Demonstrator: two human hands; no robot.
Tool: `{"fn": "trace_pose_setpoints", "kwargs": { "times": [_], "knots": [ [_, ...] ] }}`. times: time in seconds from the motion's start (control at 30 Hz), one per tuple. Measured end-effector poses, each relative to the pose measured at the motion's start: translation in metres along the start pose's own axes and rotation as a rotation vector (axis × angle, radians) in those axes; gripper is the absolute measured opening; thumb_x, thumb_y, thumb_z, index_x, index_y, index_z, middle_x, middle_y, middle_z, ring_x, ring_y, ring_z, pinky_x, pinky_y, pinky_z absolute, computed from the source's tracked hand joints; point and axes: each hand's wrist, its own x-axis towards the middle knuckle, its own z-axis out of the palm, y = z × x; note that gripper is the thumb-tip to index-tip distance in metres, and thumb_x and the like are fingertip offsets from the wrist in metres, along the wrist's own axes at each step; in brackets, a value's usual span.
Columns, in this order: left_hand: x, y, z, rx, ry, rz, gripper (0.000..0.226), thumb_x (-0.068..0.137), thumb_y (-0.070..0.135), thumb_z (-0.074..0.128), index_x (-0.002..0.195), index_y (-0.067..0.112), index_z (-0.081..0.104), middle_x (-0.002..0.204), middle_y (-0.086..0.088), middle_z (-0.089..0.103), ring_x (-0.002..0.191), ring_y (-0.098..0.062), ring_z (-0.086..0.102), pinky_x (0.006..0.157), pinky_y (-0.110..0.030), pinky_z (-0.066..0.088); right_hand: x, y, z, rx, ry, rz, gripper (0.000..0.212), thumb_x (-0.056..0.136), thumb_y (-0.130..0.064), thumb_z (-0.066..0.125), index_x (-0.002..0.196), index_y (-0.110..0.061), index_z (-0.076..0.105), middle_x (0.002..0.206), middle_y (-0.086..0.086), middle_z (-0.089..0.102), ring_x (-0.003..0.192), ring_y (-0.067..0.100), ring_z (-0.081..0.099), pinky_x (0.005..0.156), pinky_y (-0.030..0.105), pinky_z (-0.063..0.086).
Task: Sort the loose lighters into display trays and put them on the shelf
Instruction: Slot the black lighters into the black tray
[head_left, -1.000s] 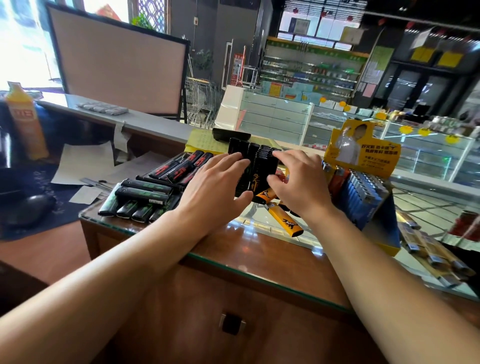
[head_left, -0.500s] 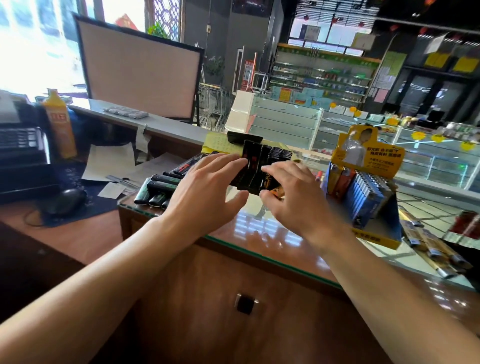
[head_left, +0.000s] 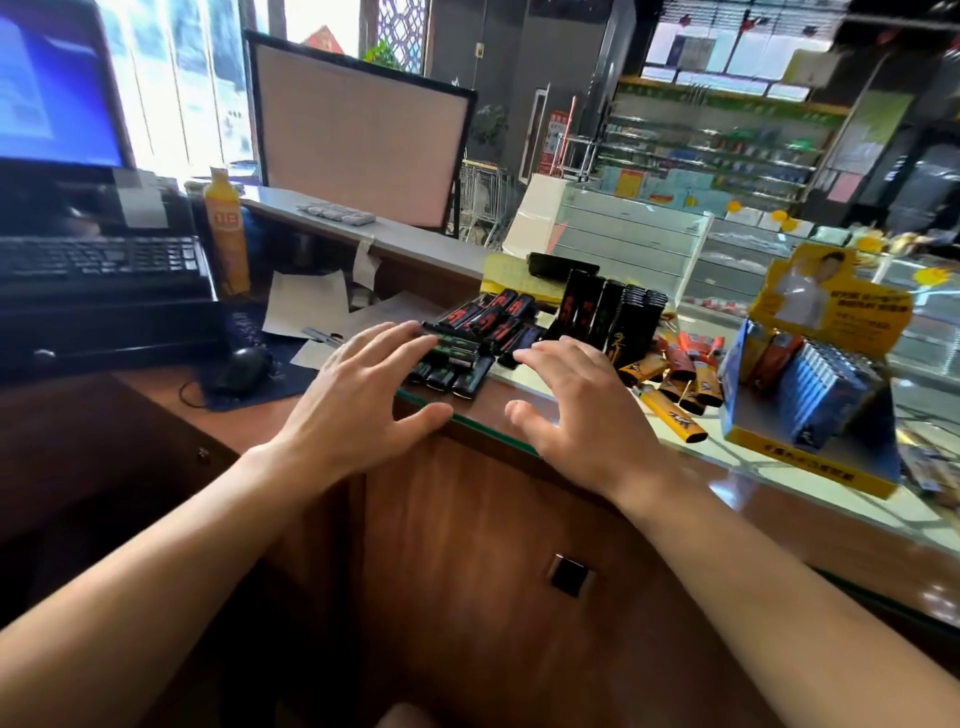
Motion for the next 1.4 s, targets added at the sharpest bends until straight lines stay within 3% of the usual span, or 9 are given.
{"fn": "trace_pose_setpoints", "kwargs": {
  "times": [0.2,0.47,0.67,0.8,0.93,1.17,1.4],
  "knots": [
    [-0.004,-0.003,0.01,0.057,-0.142,-0.003,0.088,0.077,0.079,0.022,0.154,0.037,0.023,0.164,0.004,0.017,0.152,-0.017,0.007,0.123,-0.045,0.013,0.001,-0.003,0.004,-0.024,-0.014,-0.005,0.067,0.083,-0.052,0.046,0.143,-0.021,0.048,0.147,0.001,0.045,0.142,0.02,0.028,0.117,0.032,0.02],
    [0.0,0.001,0.014,0.067,-0.06,0.004,0.082,0.08,0.075,0.03,0.151,0.033,0.032,0.157,0.002,0.032,0.149,-0.021,0.016,0.119,-0.059,0.015,0.002,-0.004,0.003,-0.046,-0.008,-0.011,0.067,0.084,-0.052,0.046,0.143,-0.021,0.047,0.148,0.0,0.044,0.141,0.018,0.029,0.115,0.03,0.021],
    [0.032,0.003,0.008,0.078,-0.185,0.027,0.093,0.074,0.085,0.022,0.155,0.038,0.019,0.164,0.004,0.018,0.152,-0.02,0.006,0.122,-0.05,0.01,0.002,-0.004,0.003,-0.037,-0.01,-0.009,0.067,0.084,-0.053,0.046,0.144,-0.023,0.046,0.149,-0.001,0.042,0.14,0.016,0.029,0.113,0.028,0.022],
    [0.033,0.009,0.013,0.098,-0.141,0.058,0.083,0.082,0.076,0.022,0.149,0.03,0.039,0.154,0.003,0.039,0.146,-0.02,0.027,0.117,-0.041,0.023,0.002,-0.003,0.004,-0.027,0.0,-0.01,0.066,0.084,-0.053,0.046,0.143,-0.023,0.047,0.147,-0.001,0.043,0.138,0.016,0.032,0.113,0.028,0.023],
    [0.024,0.017,0.02,0.03,-0.036,0.118,0.065,0.089,0.062,0.034,0.138,0.024,0.054,0.137,0.0,0.054,0.132,-0.022,0.043,0.107,-0.043,0.04,0.002,-0.002,0.004,-0.016,0.016,-0.01,0.065,0.084,-0.052,0.048,0.142,-0.022,0.049,0.146,-0.001,0.044,0.137,0.017,0.033,0.112,0.028,0.024],
    [0.017,0.042,0.025,-0.011,-0.033,0.17,0.053,0.095,0.052,0.034,0.133,0.026,0.059,0.132,0.0,0.056,0.127,-0.022,0.046,0.103,-0.042,0.041,-0.005,0.008,-0.007,-0.022,0.056,0.009,0.062,0.085,-0.05,0.048,0.14,-0.021,0.051,0.144,-0.003,0.045,0.134,0.015,0.034,0.105,0.02,0.021],
    [0.021,0.086,0.037,-0.061,-0.081,0.194,0.046,0.094,0.045,0.042,0.131,0.026,0.06,0.13,0.001,0.057,0.124,-0.024,0.048,0.101,-0.043,0.043,-0.023,0.035,-0.026,-0.069,0.087,0.075,0.061,0.085,-0.048,0.048,0.137,-0.018,0.054,0.141,0.001,0.048,0.133,0.017,0.036,0.104,0.021,0.021]
  ]
}}
